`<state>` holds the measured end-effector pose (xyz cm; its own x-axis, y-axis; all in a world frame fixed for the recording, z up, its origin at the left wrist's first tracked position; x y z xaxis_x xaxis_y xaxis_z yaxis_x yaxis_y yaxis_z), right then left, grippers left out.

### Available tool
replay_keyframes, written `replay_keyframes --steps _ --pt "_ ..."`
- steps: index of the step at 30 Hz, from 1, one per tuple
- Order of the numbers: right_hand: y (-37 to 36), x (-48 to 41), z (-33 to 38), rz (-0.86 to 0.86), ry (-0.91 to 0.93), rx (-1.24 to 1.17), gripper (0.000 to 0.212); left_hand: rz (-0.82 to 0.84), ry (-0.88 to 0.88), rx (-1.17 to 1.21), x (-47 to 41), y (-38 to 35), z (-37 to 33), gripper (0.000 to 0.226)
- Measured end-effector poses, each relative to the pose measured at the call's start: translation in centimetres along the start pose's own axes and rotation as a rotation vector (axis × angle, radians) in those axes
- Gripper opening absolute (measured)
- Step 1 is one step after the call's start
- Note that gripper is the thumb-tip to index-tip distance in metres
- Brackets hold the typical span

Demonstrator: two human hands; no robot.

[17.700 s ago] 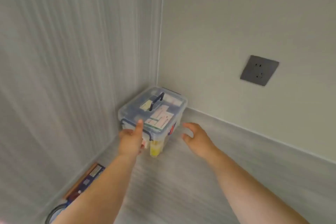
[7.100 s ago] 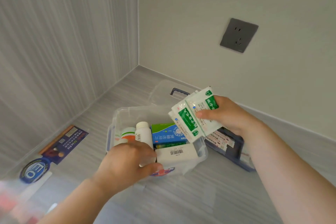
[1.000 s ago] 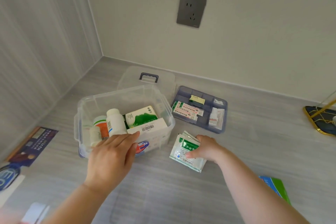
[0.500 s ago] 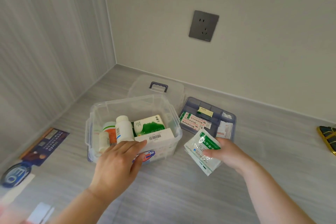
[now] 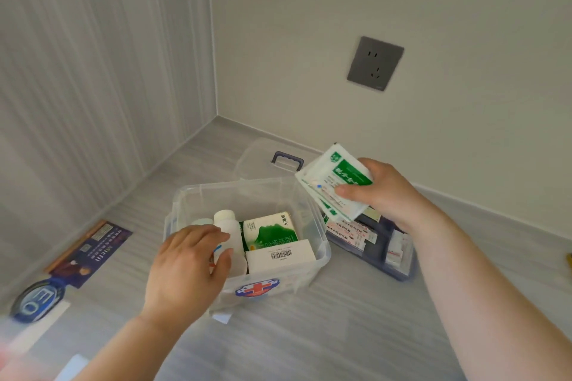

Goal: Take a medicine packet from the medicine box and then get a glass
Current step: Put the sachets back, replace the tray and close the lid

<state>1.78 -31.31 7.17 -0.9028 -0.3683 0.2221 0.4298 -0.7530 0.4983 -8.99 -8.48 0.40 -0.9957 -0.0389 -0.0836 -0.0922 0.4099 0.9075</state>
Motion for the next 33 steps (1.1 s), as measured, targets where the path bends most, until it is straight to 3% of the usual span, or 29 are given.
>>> replay_keyframes --steps 7,18,27,33 --pt "-6.1 -6.6 2.6 0.405 -0.081 0.395 0.035 -0.02 -0.006 0.009 -0.2 -0.1 0.5 0.039" --pt "-10.3 -9.4 0.8 0.751 -0.22 0.796 0.036 -0.015 -0.04 0.001 -0.3 -0.4 0.8 0.034" --pt "-12.6 -9.9 -0.9 0.738 -0.217 0.976 0.046 -0.014 -0.044 -0.003 -0.4 -0.3 0.9 0.034" --pt "-12.8 -9.6 -1.1 0.591 -0.094 1.098 0.064 -0.021 -0.056 -0.008 -0.4 -0.3 0.9 0.034"
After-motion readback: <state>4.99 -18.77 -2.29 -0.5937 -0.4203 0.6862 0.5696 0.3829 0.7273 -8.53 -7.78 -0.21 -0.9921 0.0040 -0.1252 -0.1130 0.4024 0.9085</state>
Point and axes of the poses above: each hand's wrist, its own x-axis away from the middle knuckle, its own y-axis out of the back of the hand, z = x × y, the point moved 4 cm from there along -x, towards the middle knuckle, and after that the axes turned 11 degrees about z, right-handed, at the moved point
